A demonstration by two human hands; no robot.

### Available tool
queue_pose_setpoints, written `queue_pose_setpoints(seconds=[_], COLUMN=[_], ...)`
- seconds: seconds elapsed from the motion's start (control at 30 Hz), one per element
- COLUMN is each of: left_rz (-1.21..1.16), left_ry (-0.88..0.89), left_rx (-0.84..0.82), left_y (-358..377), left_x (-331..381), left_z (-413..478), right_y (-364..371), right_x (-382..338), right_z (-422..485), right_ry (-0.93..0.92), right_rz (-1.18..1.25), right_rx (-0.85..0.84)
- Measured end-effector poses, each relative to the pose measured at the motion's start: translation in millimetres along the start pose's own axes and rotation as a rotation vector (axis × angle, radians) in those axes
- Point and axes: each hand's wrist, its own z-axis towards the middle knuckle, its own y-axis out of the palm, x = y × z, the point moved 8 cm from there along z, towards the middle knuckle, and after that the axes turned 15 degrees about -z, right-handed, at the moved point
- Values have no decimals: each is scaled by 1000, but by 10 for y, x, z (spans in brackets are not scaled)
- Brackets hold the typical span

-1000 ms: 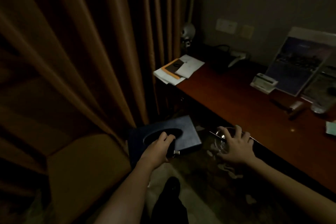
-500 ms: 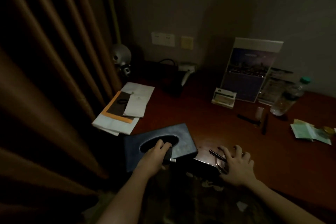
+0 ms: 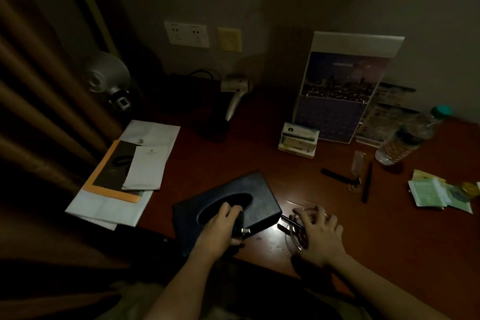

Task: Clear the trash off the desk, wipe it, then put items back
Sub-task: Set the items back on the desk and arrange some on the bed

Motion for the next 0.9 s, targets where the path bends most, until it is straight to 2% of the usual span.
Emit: queue_pose_setpoints(seconds=[0.4, 0.53, 0.67, 0.9], left_rz=[-63, -91, -74, -95], left_ry=[-13, -6, -26, 47], left_rx=[31, 47, 20, -19], left_y=[-35, -49, 21, 299], left_x=[188, 238, 268, 578], left_z=[485, 491, 445, 517], right_y=[108, 159, 123, 303], right_x=[293, 363, 338, 661], right_z=[287, 236, 124, -169], right_ry=[16, 37, 30, 216], right_rz=[13, 48, 88, 169], right_rx=[13, -66, -19, -17])
